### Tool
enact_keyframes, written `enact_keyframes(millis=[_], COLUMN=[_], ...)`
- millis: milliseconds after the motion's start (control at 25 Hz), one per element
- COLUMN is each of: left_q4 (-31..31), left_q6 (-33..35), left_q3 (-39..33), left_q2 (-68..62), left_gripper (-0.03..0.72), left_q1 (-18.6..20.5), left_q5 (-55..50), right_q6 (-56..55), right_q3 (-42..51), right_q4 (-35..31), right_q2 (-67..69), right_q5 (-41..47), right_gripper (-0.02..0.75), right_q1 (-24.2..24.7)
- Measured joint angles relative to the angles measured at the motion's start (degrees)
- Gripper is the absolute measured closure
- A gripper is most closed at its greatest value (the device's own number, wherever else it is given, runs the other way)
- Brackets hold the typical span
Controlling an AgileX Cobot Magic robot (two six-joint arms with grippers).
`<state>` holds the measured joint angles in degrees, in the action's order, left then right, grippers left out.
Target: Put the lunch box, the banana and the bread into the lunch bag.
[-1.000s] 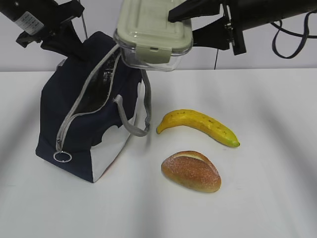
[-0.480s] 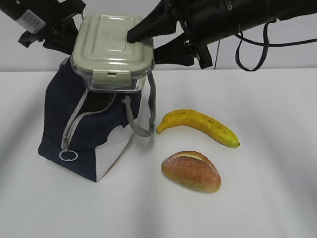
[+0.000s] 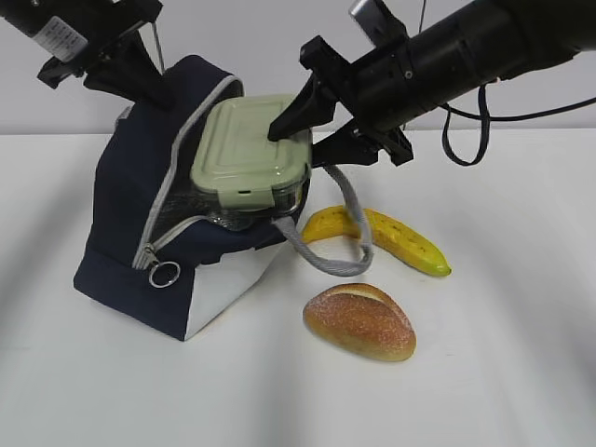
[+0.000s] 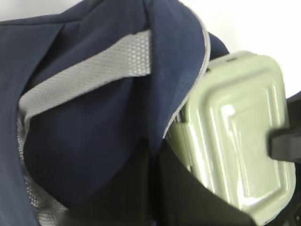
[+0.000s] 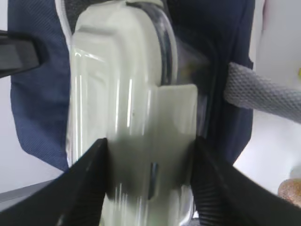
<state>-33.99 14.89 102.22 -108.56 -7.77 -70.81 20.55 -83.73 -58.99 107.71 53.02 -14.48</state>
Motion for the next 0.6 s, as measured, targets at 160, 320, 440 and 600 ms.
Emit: enact_keyframes(millis=[160, 320, 440, 600], left_q4=[-0.1, 0.0, 0.0, 0.0], left_q6=[0.0, 0.0, 0.0, 0.0], left_q3=[0.0, 0.0, 0.0, 0.0], left_q2=[0.0, 0.0, 0.0, 0.0], left_gripper=[0.690, 0.690, 0.690, 0.690], left_q1=[0.0, 0.0, 0.0, 0.0], left_q5=[0.0, 0.0, 0.0, 0.0], right_q6=[-2.7, -3.6, -5.2, -7.0], right_q3=[-1.4, -1.6, -1.9, -4.9], right_q4=[2.5, 4.3, 5.5, 6.0], right_q2=[0.0, 0.0, 0.7, 4.7], right_q5=[-2.3, -7.1, -10.0, -10.6], right_gripper=[0.357, 0.357, 0.357, 0.358], right_q1=[-0.4, -3.0, -5.5, -8.0])
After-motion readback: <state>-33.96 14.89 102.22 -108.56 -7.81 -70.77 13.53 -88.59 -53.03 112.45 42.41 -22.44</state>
